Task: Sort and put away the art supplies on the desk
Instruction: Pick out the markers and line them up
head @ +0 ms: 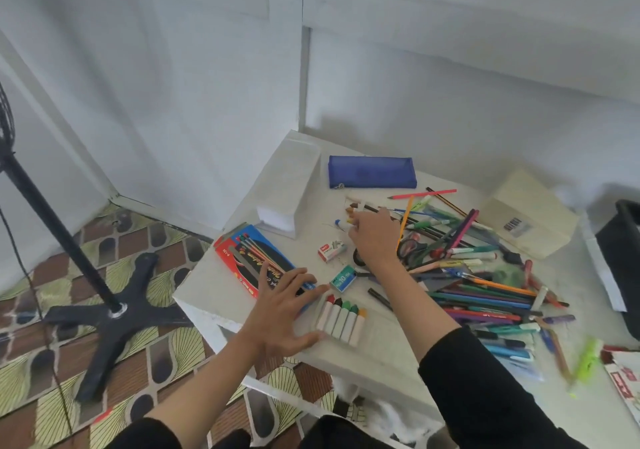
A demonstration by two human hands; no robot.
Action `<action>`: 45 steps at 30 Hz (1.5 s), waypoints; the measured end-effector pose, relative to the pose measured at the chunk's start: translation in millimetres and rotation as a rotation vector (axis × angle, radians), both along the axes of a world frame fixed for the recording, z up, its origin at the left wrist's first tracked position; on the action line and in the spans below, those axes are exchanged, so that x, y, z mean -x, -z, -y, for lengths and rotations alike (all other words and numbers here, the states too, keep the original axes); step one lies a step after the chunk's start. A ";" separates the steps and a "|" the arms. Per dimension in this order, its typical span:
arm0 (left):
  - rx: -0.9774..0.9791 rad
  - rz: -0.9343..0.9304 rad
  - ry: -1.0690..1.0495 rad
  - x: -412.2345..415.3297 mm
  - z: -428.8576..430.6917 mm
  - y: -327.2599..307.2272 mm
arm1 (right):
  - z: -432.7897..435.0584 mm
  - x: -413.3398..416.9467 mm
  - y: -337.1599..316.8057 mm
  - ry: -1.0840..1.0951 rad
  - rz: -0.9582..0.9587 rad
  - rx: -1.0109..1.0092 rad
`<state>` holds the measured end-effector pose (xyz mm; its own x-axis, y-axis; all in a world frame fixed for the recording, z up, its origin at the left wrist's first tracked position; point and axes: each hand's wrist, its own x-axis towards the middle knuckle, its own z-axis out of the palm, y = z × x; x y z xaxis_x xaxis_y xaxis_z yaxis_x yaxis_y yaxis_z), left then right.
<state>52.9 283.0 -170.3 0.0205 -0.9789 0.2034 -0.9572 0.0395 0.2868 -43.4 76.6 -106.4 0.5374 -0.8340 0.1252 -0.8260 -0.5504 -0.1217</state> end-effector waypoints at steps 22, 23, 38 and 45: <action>0.016 0.143 0.068 -2.6 7.9 6.7 | -138.6 131.9 26.1 0.323 0.947 -0.247; 0.019 0.139 0.070 -2.4 7.9 6.5 | -144.4 132.3 27.2 0.298 0.931 -0.224; 0.047 0.111 0.060 -2.4 6.9 1.8 | -160.4 123.7 41.8 0.110 0.624 -0.300; 0.049 0.117 0.041 -1.2 6.7 2.2 | -117.7 122.4 20.4 -0.028 0.531 -0.306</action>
